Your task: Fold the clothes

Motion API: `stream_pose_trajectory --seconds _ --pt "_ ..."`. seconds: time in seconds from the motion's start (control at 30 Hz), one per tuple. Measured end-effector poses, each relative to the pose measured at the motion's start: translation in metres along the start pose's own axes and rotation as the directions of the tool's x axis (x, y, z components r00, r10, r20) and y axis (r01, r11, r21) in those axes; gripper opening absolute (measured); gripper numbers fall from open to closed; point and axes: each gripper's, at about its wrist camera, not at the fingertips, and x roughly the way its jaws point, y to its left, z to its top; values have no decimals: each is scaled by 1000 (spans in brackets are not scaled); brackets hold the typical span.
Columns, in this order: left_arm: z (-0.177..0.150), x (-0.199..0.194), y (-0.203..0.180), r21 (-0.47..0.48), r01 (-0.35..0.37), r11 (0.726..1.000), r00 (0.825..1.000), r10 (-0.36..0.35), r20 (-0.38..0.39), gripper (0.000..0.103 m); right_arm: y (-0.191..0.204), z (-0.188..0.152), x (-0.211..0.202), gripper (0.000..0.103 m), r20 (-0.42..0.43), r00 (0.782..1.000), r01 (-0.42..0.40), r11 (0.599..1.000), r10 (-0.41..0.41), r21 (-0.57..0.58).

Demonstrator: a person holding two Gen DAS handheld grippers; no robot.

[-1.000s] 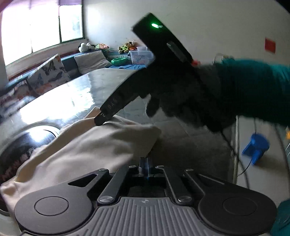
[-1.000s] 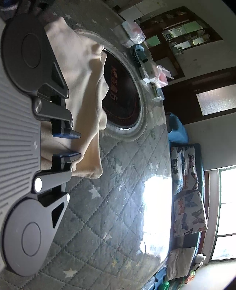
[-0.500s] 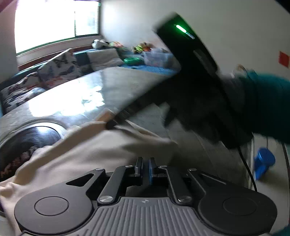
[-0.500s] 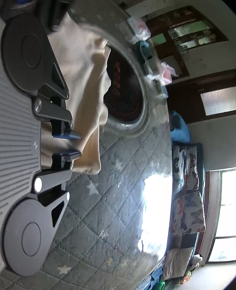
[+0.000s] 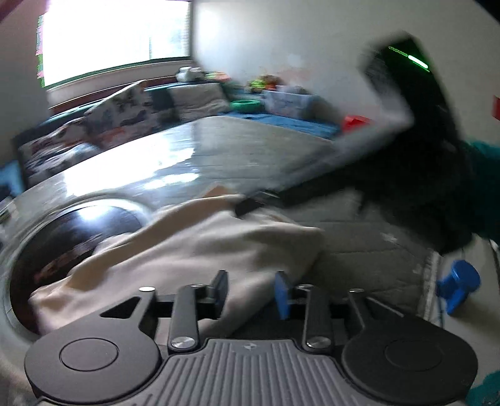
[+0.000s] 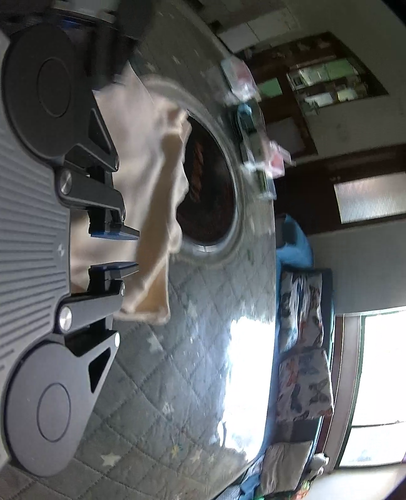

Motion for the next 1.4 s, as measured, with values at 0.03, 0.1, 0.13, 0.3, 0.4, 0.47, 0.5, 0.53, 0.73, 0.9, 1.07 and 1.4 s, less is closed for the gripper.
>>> stream_pose_trajectory --seconds 0.03,0.1,0.13,0.3,0.4,0.47,0.5,0.53,0.73,0.9,1.07,1.4 --pt "-1 -3 5 -19 -20 1000 1000 20 -2 43 4 -3 -1 14 -5 1000 -8 1000 8 -9" --pt "-3 -7 18 -65 -67 996 998 66 -17 49 9 -10 2 14 -27 1000 -6 1000 6 -30" --pt "-4 -9 23 -91 -81 993 997 79 -22 51 10 -13 5 14 -41 999 2 999 -4 -35" --pt "-9 -21 46 -190 -153 970 988 147 -43 64 12 -15 7 16 -44 999 23 999 -24 -35" --pt "-11 -27 51 -219 -191 957 982 187 -41 79 21 -11 4 20 -26 1000 13 998 -15 -57" --pt "-13 -30 55 -237 -211 948 977 208 -36 86 27 -10 3 25 -20 1000 4 998 -6 -67" --pt "-13 -32 58 -248 -222 943 975 220 -35 88 30 -10 4 25 -20 1000 -1 998 0 -70" --pt "-14 -34 59 -256 -230 939 973 229 -35 90 32 -11 5 27 -23 1000 -5 997 3 -73" --pt "-22 -44 70 -273 -282 920 959 282 -41 101 44 -18 16 36 -52 999 3 995 -8 -96" --pt "-27 -58 84 -329 -315 890 945 327 -18 103 55 -16 10 42 -36 999 3 991 -8 -137" --pt "-28 -76 105 -399 -338 852 931 366 -7 103 71 -11 7 53 -20 1000 -15 983 11 -182" --pt "-38 -90 139 -501 -452 738 881 458 -120 103 144 -11 16 53 -41 992 -126 905 120 -406"
